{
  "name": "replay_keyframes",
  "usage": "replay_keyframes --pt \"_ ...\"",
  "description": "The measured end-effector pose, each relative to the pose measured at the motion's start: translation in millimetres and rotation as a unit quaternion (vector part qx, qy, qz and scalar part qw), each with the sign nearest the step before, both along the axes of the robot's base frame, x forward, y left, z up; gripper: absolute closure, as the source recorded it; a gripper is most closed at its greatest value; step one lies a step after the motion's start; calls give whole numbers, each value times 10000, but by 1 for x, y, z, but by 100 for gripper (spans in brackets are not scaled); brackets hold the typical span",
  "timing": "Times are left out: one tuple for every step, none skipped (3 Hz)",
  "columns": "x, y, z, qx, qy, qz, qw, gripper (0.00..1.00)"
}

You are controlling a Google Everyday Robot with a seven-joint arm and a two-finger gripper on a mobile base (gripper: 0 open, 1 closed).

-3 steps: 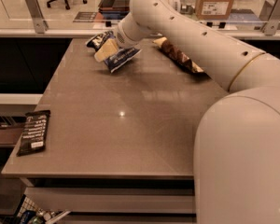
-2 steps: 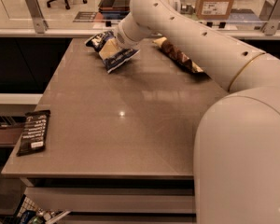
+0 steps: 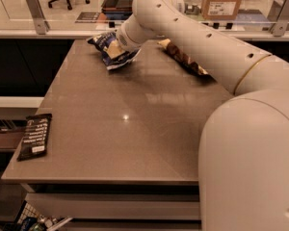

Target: Move blue chip bag near rxbar chocolate

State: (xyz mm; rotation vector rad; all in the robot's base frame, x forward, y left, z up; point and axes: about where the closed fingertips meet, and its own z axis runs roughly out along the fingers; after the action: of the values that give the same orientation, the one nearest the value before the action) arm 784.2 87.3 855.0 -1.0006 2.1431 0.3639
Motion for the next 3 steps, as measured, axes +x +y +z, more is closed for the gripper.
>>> replay_keyframes --pt "0 2 -2 -5 17 13 10000 100" --pt "0 3 -3 0 21 25 10000 100" --pt "-6 3 13 150 -15 229 9996 100"
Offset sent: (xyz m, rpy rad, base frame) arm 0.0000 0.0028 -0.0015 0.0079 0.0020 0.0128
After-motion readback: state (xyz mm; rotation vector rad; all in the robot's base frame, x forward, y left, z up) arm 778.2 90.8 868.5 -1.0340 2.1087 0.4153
